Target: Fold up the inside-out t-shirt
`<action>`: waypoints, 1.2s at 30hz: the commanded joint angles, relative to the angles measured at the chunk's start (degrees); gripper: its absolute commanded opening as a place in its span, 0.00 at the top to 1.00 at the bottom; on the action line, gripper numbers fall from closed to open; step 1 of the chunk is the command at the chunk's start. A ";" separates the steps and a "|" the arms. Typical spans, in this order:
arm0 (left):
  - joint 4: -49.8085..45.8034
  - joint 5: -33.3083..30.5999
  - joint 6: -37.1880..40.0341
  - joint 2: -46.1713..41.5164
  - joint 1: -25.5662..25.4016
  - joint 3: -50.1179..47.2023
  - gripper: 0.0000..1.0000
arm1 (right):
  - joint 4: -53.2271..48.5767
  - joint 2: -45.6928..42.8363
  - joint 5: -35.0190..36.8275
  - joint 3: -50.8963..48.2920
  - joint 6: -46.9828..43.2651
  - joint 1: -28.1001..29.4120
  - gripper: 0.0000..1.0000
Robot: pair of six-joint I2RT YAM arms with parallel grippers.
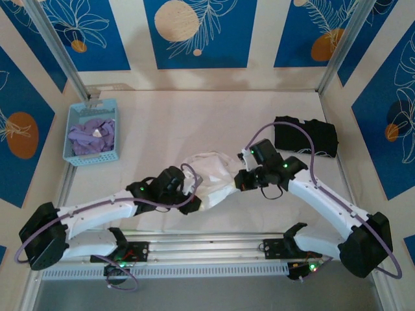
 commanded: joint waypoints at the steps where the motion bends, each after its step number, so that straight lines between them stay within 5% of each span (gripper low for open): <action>1: -4.00 1.86 2.53 2.07 -0.92 3.85 0.75 | -3.69 -1.54 1.79 -2.47 6.18 0.39 0.86; 4: -6.35 1.69 5.28 0.22 0.43 6.01 0.50 | -1.94 -2.59 5.76 -0.40 4.18 0.14 0.65; 9: -1.58 2.03 0.72 -6.24 12.26 3.11 0.27 | 12.84 3.36 3.77 4.80 -0.43 -1.64 0.53; 15: 1.46 1.53 -7.76 -2.22 31.05 -0.27 0.24 | 21.20 22.58 -3.29 13.73 -1.24 -5.10 0.36; 21: 6.54 2.52 -8.02 11.04 33.00 1.46 0.24 | 25.62 34.18 -11.12 18.30 1.84 -4.94 0.36; 25: 11.09 6.21 -8.99 15.35 32.84 1.46 0.34 | 28.88 37.45 -15.65 17.89 4.67 -4.52 0.49; 31: 15.69 8.31 -8.93 19.12 33.15 3.73 0.87 | 34.61 37.72 -20.47 18.32 8.26 -7.77 0.99; 33: 16.61 9.26 -7.98 19.33 33.90 6.55 1.00 | 34.97 36.59 -20.80 20.61 7.93 -9.97 1.00; 36: 16.56 9.41 -7.76 16.94 36.01 13.21 1.00 | 33.92 34.10 -21.99 27.24 6.06 -13.40 1.00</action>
